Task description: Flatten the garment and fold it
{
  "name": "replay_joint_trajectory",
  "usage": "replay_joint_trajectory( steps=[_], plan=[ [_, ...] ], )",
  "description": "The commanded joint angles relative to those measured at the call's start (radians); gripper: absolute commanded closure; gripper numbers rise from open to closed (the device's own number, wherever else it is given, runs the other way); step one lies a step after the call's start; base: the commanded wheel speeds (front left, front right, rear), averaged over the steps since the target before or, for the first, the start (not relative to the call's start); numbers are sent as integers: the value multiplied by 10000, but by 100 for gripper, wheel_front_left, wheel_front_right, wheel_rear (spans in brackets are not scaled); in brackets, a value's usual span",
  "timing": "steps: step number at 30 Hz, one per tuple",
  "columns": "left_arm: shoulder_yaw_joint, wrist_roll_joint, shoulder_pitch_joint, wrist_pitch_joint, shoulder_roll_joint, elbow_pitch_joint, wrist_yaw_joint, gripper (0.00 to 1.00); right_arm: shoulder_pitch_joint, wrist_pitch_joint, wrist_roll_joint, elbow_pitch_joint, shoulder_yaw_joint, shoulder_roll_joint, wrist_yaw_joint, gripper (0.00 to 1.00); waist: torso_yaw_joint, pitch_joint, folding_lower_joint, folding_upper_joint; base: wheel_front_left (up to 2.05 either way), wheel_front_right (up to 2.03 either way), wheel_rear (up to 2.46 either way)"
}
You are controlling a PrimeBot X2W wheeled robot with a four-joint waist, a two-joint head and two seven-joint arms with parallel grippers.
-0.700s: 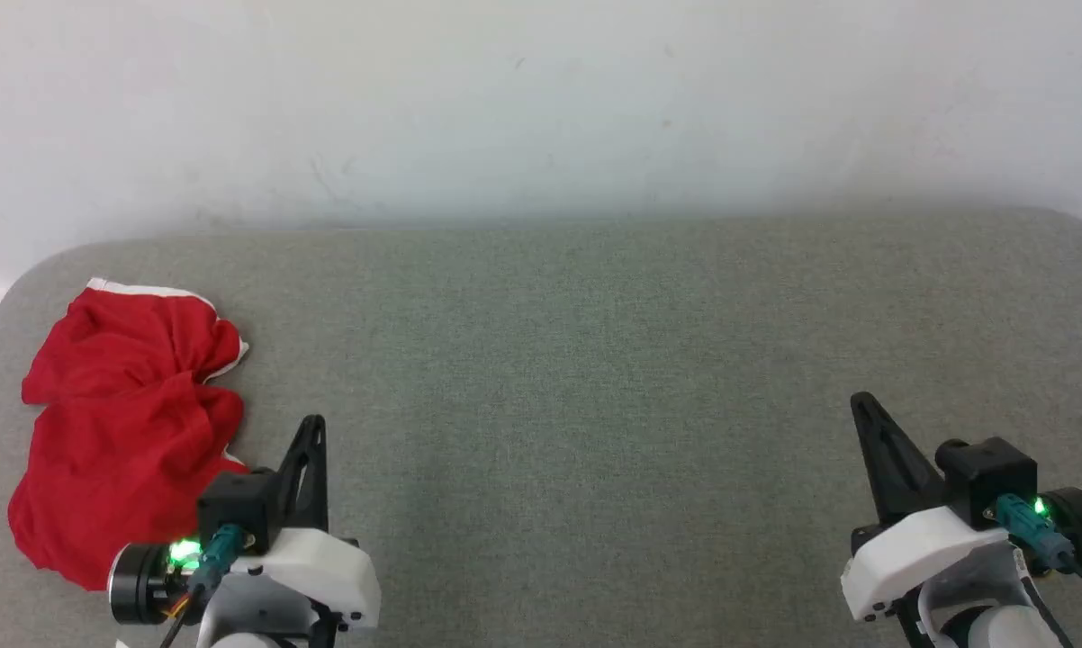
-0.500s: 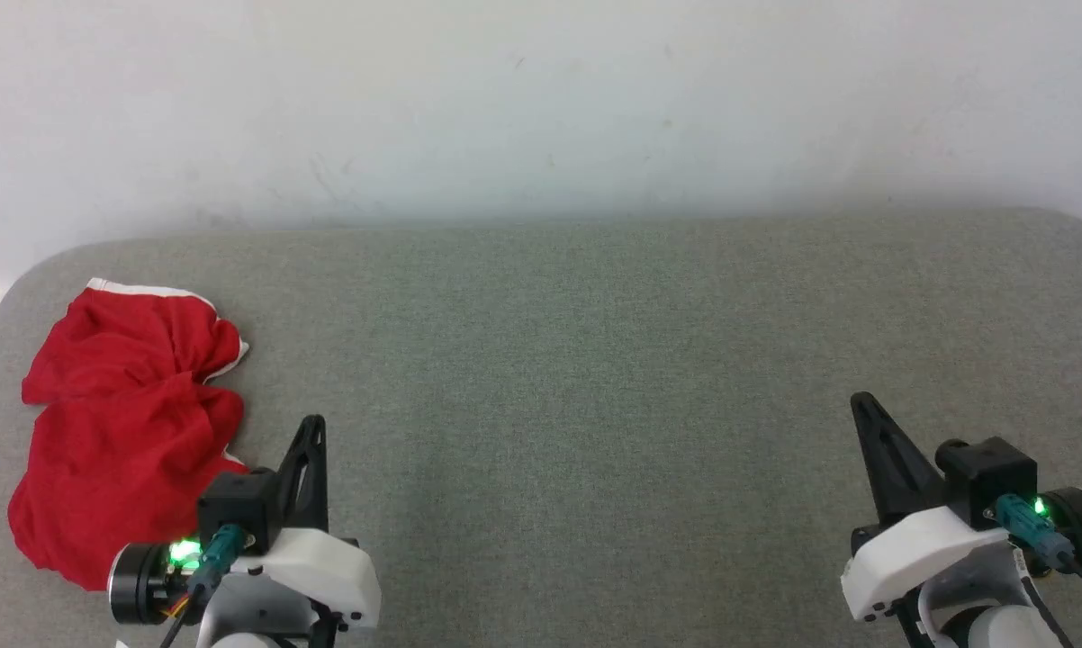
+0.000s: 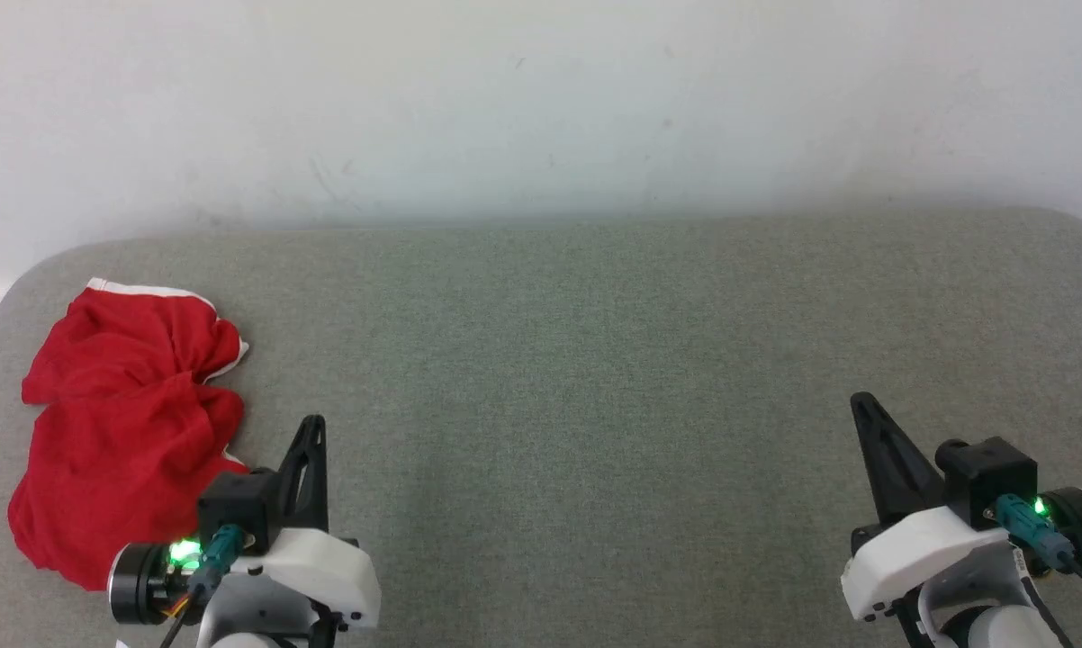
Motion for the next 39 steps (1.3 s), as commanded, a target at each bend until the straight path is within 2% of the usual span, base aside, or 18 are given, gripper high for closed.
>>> replay_joint_trajectory(
  steps=[1,2,39],
  plan=[
    [41,64,-120,3,-22,22,-81,100,-86,7,-43,-34,3,30,-21,100,0,0,0,-1,0,0,0],
    [-6,-3,4,-2,2,0,3,0,2,-2,4,3,-2,0,0,0,0,0,0,-1,0,0,0],
    [163,-297,305,-644,-3,-93,-330,0,40,-643,689,525,-657,3,-5,0,82,36,0,-1,0,0,0]
  ],
)
